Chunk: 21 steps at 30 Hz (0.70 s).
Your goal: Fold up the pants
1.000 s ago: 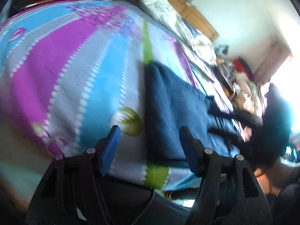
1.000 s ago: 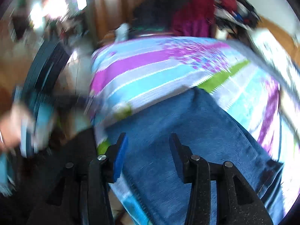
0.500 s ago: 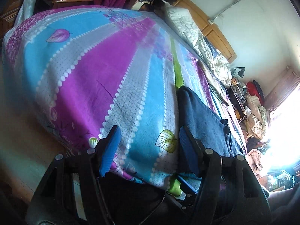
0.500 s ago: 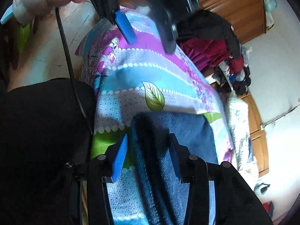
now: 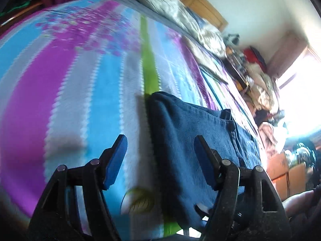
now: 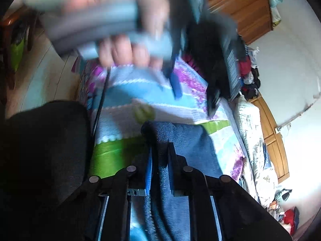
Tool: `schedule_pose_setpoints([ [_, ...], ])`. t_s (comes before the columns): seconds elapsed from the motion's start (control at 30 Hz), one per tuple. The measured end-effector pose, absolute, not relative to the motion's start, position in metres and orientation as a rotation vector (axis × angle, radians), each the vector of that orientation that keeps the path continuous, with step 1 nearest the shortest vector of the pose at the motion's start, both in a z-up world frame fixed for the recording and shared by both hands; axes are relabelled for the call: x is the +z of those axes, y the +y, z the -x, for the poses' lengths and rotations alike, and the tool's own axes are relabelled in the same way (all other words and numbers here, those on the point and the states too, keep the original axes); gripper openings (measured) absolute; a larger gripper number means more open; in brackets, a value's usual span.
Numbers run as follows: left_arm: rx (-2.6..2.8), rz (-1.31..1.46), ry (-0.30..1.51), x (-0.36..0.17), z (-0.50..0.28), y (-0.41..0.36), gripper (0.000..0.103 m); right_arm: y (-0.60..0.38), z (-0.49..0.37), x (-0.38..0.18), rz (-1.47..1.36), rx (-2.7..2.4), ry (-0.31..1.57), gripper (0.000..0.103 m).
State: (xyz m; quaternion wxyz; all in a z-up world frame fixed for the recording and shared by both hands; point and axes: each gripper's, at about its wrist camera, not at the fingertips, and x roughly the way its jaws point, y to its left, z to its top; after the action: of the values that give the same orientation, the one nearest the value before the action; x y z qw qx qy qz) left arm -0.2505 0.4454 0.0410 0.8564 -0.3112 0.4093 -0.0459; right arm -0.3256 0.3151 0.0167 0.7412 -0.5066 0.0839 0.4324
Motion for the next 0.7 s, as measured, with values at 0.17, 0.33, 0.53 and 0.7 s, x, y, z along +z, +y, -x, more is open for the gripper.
schedule_pose_setpoints([
  [0.17,-0.153,0.682,0.952,0.019,0.200,0.444,0.070,0.304,0.319,0.034,1.061,0.923,0.184,0.014],
  [0.33,-0.174,0.758,0.972,0.011,0.172,0.442,0.068,0.296,0.317,0.051,1.001,0.933,0.216,0.013],
  [0.53,-0.159,0.706,0.988,0.015,0.171,0.430,0.018,0.272,0.290,0.088,0.829,0.928,0.312,0.010],
  [0.7,-0.133,0.684,0.871,0.078,0.177,0.404,0.012,0.217,0.266,0.128,0.639,0.863,0.358,0.005],
])
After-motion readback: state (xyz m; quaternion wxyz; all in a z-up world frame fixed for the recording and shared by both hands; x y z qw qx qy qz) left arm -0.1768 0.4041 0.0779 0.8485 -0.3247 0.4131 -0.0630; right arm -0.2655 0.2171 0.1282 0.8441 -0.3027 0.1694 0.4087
